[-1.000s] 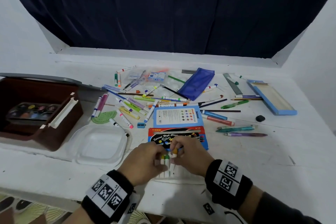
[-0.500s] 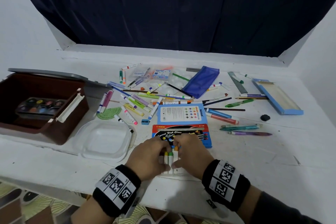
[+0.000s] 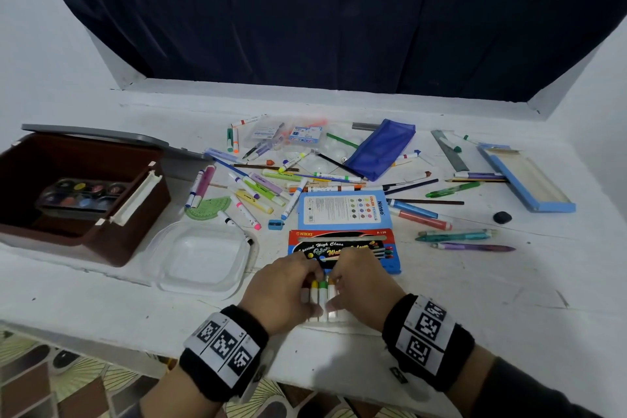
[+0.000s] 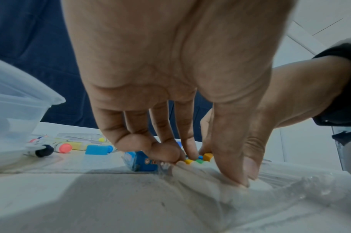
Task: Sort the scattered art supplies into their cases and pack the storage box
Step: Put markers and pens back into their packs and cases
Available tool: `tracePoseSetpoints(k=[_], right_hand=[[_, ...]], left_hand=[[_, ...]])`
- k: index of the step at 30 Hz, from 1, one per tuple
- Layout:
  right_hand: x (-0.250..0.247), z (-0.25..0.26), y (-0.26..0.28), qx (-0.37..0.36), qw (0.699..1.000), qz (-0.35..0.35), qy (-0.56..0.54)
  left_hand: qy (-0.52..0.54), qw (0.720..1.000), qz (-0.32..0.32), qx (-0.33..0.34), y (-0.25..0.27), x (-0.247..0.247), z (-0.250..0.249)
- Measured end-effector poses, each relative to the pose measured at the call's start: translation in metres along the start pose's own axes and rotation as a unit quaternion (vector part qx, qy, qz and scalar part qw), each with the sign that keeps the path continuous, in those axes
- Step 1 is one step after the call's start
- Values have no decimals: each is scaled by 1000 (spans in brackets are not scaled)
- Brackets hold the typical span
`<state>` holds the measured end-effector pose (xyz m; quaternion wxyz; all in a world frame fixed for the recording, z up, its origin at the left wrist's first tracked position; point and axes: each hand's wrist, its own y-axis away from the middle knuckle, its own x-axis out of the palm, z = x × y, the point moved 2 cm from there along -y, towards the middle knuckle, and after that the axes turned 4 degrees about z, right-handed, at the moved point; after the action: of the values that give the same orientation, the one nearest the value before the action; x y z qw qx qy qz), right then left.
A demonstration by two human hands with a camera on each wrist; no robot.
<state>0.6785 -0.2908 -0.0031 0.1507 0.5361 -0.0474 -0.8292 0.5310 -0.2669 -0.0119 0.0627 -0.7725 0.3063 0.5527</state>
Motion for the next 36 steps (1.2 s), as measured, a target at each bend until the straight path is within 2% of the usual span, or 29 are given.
tracePoseSetpoints(k=[6,13,18,23,29,32,36], right_hand=[[3,-4,0,3,1000,30,1],[-4,-5,4,-41,999,6,34],[-9,-17,8,-60,997,-38,9],[-18,-39,17,-70,988,-114,-80],[-44,-74,34,-95,950,-228,-191],[-58,-98,42,-101,943,-261,-183],[-72,-134,44,-42,949,-272,-151]], left_hand=[[-4,1000,-1,-7,1,-1,-2],[-30,999,-13,-23,5,-1,-9],[-12,998,-32,-48,6,3,-14],[44,997,-46,-50,8,-2,-12],[158,972,-174,-4,12,-9,-39],[214,958,-190,26,9,-10,-69],[250,946,-206,34,-10,-14,-97]])
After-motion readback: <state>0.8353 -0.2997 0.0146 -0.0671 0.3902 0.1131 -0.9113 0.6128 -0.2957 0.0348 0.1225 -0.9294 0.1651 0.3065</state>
